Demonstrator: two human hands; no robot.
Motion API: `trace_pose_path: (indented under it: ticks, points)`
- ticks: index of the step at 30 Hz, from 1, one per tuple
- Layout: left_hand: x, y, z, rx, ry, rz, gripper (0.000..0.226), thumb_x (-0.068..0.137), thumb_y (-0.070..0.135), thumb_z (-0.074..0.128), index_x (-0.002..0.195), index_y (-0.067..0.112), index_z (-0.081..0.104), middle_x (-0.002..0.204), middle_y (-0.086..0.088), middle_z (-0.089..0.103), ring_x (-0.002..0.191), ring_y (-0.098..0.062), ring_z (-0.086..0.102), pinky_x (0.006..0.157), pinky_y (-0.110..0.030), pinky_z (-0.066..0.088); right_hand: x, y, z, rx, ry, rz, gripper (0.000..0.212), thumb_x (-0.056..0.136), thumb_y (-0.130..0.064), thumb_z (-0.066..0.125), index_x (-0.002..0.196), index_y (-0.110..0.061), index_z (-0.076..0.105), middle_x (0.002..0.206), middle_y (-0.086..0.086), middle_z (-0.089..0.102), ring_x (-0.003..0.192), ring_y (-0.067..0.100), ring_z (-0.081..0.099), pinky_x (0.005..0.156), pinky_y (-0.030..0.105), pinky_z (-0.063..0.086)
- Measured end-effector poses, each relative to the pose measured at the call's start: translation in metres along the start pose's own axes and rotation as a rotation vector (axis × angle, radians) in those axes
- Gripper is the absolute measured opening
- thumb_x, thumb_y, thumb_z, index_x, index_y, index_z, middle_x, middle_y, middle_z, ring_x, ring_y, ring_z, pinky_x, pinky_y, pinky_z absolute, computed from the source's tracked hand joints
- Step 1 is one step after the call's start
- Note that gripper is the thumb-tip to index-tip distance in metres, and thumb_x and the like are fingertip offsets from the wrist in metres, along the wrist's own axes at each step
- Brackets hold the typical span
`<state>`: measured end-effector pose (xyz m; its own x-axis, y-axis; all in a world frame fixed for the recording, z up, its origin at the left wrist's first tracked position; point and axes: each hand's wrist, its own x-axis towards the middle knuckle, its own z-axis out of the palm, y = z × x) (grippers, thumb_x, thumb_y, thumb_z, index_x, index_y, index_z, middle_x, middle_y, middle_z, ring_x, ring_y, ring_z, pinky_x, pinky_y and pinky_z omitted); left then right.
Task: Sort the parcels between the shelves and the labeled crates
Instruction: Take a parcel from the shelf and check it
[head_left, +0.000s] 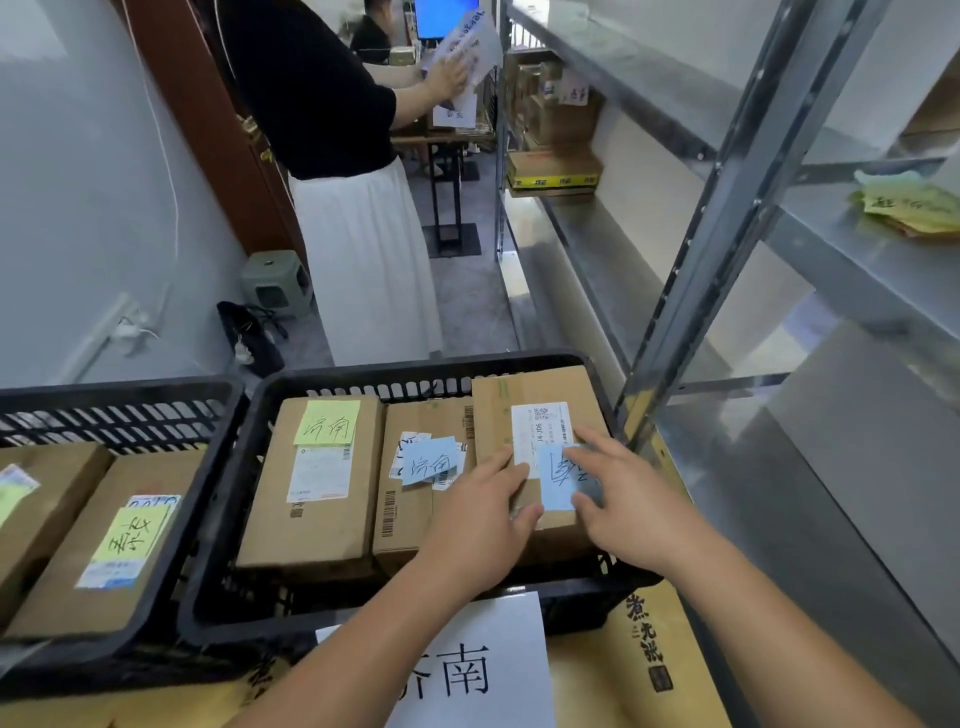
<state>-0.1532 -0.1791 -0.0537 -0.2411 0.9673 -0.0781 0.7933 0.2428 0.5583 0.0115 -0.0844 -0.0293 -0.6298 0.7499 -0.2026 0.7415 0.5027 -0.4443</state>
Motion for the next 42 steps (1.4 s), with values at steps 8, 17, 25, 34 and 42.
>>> trace_pose_path:
  ticks: [8,17,25,34,42]
  points:
    - [0.029,-0.012,0.022,0.086,-0.068,-0.045,0.049,0.1,0.041,0.053,0.146,0.024,0.049,0.162,0.002,0.031,0.14,-0.02,0.041,0.112,-0.039,0.041,0.031,0.0,0.009,-0.091,-0.136,0.041,0.059,0.099,-0.016,0.055,0.155,-0.016,0.037,0.168,-0.004,0.021,0.14,0.022,0.045,0.112,0.033,0.041]
    - [0.044,-0.019,0.047,0.311,-0.072,-0.036,0.033,0.098,0.04,0.051,0.126,0.023,0.059,0.148,0.001,0.047,0.115,-0.028,0.056,0.088,-0.038,0.048,0.059,-0.003,0.038,-0.615,-0.209,0.092,0.048,0.096,-0.019,0.058,0.141,-0.016,0.044,0.142,0.006,0.049,0.119,0.03,0.055,0.075,0.04,0.047]
    - [0.054,-0.037,0.067,0.516,-0.189,0.054,0.038,0.093,0.04,0.053,0.129,0.027,0.055,0.143,0.0,0.049,0.131,-0.025,0.037,0.105,-0.041,0.028,0.065,0.014,0.087,-0.455,-0.274,0.059,0.039,0.101,-0.027,0.054,0.138,-0.019,0.047,0.138,0.009,0.047,0.127,0.033,0.048,0.096,0.047,0.05]
    - [0.051,-0.035,0.052,0.483,-0.19,0.07,0.052,0.093,0.042,0.054,0.143,0.03,0.046,0.153,0.006,0.042,0.139,-0.023,0.03,0.11,-0.046,0.026,0.064,0.019,0.067,-0.331,-0.253,-0.026,0.048,0.097,-0.032,0.057,0.143,-0.021,0.048,0.136,0.007,0.051,0.125,0.031,0.051,0.099,0.047,0.052]
    - [0.031,-0.03,0.002,0.511,-0.122,0.083,0.09,0.085,0.073,0.052,0.158,0.037,0.016,0.169,0.004,0.009,0.154,-0.026,0.008,0.121,-0.046,0.012,0.015,0.007,0.026,-0.312,0.074,-0.058,0.068,0.096,-0.052,0.056,0.155,-0.028,0.034,0.159,0.002,0.037,0.148,0.026,0.029,0.121,0.046,0.027]
